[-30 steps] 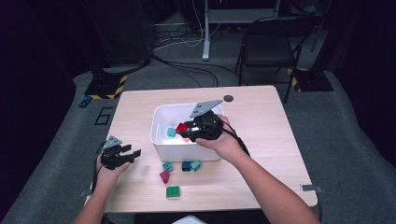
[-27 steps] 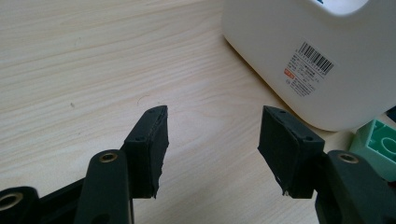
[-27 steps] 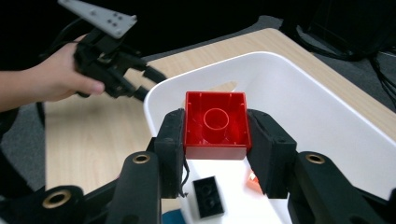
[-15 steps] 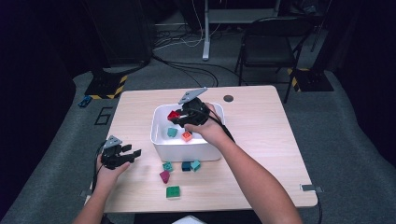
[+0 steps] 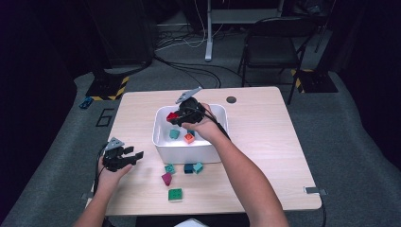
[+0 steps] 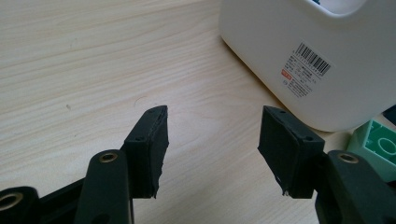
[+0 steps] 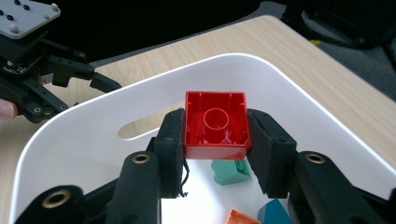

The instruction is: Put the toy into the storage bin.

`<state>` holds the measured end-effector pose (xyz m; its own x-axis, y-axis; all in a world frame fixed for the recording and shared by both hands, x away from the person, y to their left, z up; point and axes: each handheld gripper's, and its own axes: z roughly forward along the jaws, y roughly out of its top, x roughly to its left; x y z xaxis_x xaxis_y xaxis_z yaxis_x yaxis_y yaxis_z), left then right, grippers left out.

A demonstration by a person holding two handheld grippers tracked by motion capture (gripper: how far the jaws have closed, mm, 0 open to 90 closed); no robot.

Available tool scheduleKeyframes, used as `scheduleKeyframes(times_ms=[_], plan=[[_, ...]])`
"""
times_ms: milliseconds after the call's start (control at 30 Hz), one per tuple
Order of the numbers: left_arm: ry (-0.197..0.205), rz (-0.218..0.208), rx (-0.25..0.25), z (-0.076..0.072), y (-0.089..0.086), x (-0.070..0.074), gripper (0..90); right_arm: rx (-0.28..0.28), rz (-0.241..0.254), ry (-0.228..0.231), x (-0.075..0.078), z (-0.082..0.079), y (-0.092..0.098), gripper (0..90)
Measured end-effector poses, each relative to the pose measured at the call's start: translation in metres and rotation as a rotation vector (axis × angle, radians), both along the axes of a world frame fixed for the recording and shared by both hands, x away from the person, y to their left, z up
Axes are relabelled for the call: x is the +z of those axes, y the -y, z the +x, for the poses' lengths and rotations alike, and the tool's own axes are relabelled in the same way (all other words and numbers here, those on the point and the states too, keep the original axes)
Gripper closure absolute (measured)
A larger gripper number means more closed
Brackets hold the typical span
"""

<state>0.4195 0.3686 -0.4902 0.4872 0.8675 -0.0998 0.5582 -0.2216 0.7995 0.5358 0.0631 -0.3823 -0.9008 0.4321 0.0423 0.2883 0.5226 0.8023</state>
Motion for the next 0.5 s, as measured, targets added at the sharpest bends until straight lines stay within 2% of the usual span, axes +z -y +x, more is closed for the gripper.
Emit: scheduleKeyframes(times_ms=[267,400,500], plan=[[0.007,-0.002,0.001,0.0,0.001,-0.001,42.2,-0.005,-0.03,-0.036,-0.012,0.007,-0.003,58.5],[-0.003,0.007,-0.006,0.0,0.001,0.0,42.2,-0.002,-0.063,-0.026,-0.016,0.008,-0.004,58.2],[-0.003,0.008,-0.005,0.0,0.001,0.0,42.1,-0.016,-0.065,-0.025,-0.016,0.008,-0.005,54.3]])
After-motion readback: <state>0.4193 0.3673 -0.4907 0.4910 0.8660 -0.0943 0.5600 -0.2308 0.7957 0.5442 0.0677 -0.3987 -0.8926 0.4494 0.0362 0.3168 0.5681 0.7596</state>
